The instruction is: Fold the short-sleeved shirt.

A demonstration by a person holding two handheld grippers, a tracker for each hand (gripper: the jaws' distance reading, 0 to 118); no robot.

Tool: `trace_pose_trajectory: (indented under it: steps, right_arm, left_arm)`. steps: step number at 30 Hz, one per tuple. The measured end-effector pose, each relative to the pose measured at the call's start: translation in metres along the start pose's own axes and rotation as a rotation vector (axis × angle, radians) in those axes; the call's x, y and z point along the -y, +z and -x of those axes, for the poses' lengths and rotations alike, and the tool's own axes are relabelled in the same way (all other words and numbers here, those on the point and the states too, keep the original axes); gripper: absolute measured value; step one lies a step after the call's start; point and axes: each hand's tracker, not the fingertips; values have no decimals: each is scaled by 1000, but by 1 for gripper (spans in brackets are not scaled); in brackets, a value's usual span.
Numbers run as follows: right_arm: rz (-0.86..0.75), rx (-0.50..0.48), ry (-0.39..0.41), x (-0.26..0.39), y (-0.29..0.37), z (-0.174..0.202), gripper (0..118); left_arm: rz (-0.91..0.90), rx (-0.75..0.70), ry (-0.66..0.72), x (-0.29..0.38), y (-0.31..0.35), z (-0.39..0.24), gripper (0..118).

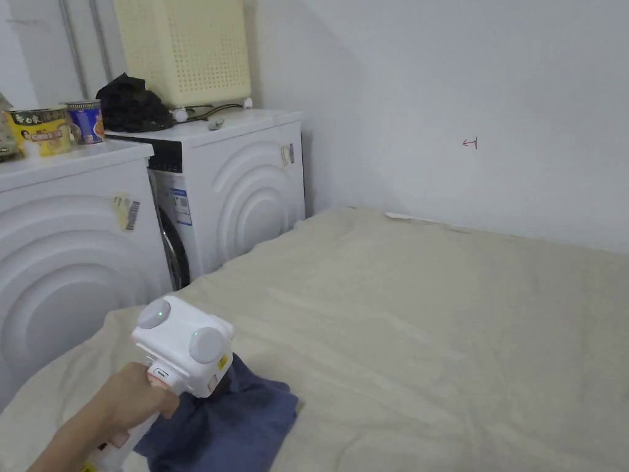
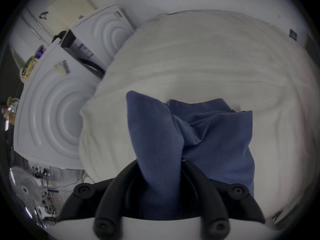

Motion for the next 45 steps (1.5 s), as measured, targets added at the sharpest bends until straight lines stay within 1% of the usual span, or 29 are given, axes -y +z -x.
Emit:
trace_pose_trajectory:
  steps: [1, 2, 4, 5, 6, 7, 8, 9, 10, 14, 18, 19, 21, 22, 23, 25, 26, 28, 29, 31, 33, 36, 37, 38, 39, 40, 41, 43, 45]
  right_arm:
    - [16, 2, 16, 0, -1, 2, 0]
    - [20, 11, 21, -1, -2, 5, 0]
    - [17, 7, 25, 4, -5, -5, 0]
    - [19, 5, 21, 4, -6, -5, 0]
    - [22, 0, 20, 3, -6, -5, 0]
    - [26, -3, 20, 4, -8, -7, 0]
    - [32, -6, 25, 6, -10, -11, 0]
    - [38, -9, 33, 6, -10, -11, 0]
    - [41, -10, 39, 7, -10, -11, 0]
    - [39, -23, 49, 10, -9, -11, 0]
    - [26, -30, 42, 16, -2, -16, 0]
    - [21, -32, 38, 16, 1, -18, 0]
    - [-1, -31, 24, 16, 8, -19, 0]
    - [-14, -29, 14, 16, 13, -22, 0]
    - [-23, -31, 5, 16, 17, -25, 0]
    - [-48, -27, -11, 16, 29, -29, 0]
    - [-65, -22, -12, 16, 36, -32, 0]
    - [-114, 7, -13, 16, 51, -36, 0]
    - [-134, 14, -19, 17, 60, -40, 0]
    - [-183, 22, -57, 17, 75, -49, 0]
    - [-225, 29, -92, 18, 90, -59, 0]
    - [-288, 111, -90, 23, 114, -66, 0]
    - [-306, 135, -95, 25, 121, -69, 0]
    - [-324, 152, -109, 28, 128, -74, 0]
    - [-338, 138, -122, 31, 135, -80, 0]
    - [-360, 119, -162, 33, 143, -87, 0]
    - [-375, 115, -190, 35, 150, -93, 0]
    - [-407, 171, -225, 38, 165, -101, 0]
    - [-434, 190, -207, 40, 178, -109, 0]
  left_arm:
    - [10, -24, 30, -2, -6, 4, 21]
    - [-3, -68, -4, -2, -12, 9, 21]
    - [-29, -118, 1, 0, -20, 13, 21]
    - [-16, -115, 5, 2, -23, 13, 24]
    - [-6, -125, 18, 4, -23, 14, 33]
    - [3, -129, 16, 6, -26, 15, 57]
    - [-14, -196, 8, 10, -23, 13, 82]
    - [-33, -219, -5, 13, -22, 14, 101]
    - [-28, -196, 1, 16, -21, 18, 111]
    - [-95, -103, 89, 20, 6, 30, 111]
    - [-158, -53, 121, 28, 42, 31, 111]
    - [-170, -17, 131, 31, 52, 29, 107]
    - [-220, 88, 175, 44, 77, 21, 96]
    - [-258, 125, 189, 50, 91, 13, 96]
    - [-304, 152, 208, 58, 105, 4, 73]
    - [-336, 205, 250, 71, 127, -13, 17]
    - [-380, 232, 259, 79, 138, -26, 13]
    - [-456, 266, 252, 95, 164, -53, 13]
    - [-485, 255, 260, 105, 179, -70, 13]
    - [-586, 253, 308, 127, 201, -106, 10]
    - [-620, 274, 318, 146, 222, -141, 5]
    - [-687, 276, 212, 166, 254, -192, 0]
    - [-714, 284, 172, 170, 265, -208, 0]
    - [-716, 292, 173, 171, 273, -223, 0]
    - [-742, 301, 157, 173, 281, -235, 0]
    - [-774, 333, 137, 175, 289, -247, 0]
    - [-766, 331, 147, 177, 298, -258, 0]
    - [-827, 350, 108, 179, 315, -278, 0]
    - [-856, 385, 127, 178, 329, -291, 0]
